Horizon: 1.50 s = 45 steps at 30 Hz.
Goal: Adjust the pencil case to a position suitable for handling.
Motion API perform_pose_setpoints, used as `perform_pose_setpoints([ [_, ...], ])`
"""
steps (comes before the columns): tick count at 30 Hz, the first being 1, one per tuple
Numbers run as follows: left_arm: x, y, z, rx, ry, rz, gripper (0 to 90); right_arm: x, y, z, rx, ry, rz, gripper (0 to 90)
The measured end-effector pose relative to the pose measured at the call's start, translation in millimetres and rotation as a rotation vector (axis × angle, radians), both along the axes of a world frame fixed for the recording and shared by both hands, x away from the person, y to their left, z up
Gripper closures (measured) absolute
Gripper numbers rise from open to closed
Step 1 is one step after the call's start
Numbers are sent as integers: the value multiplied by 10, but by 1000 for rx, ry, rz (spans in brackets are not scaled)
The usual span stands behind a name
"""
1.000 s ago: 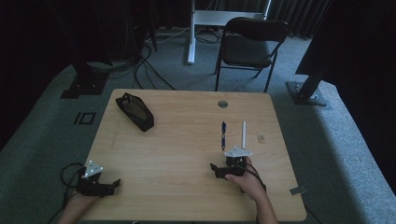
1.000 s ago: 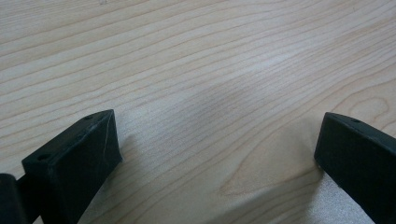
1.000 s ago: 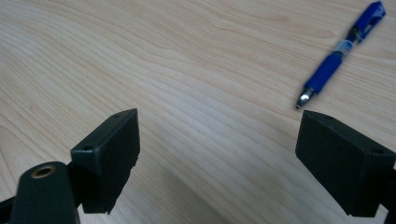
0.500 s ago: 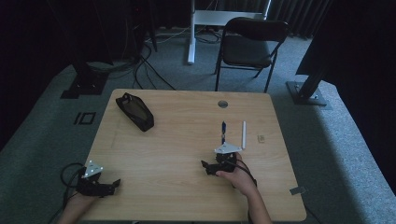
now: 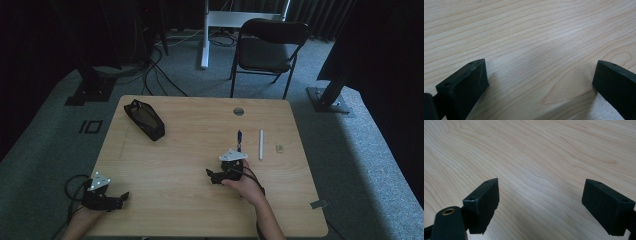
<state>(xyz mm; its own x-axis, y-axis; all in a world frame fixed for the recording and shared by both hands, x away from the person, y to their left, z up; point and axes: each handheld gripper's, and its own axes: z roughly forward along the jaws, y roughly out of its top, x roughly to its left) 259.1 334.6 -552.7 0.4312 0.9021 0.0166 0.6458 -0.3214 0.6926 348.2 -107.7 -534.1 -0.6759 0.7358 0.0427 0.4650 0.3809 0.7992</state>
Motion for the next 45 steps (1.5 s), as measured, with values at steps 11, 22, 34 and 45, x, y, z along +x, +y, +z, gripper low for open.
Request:
perform_pose_setpoints([
  [11,0,0,0,0,0,0,2,114,225,43,14,-17,10,142],
  [22,0,0,0,0,0,0,1,210,400,26,15,-24,8,144],
  [34,0,0,0,0,0,0,1,325,525,13,26,-30,-6,153],
  [45,0,0,0,0,0,0,1,401,702,50,34,-50,-3,152],
])
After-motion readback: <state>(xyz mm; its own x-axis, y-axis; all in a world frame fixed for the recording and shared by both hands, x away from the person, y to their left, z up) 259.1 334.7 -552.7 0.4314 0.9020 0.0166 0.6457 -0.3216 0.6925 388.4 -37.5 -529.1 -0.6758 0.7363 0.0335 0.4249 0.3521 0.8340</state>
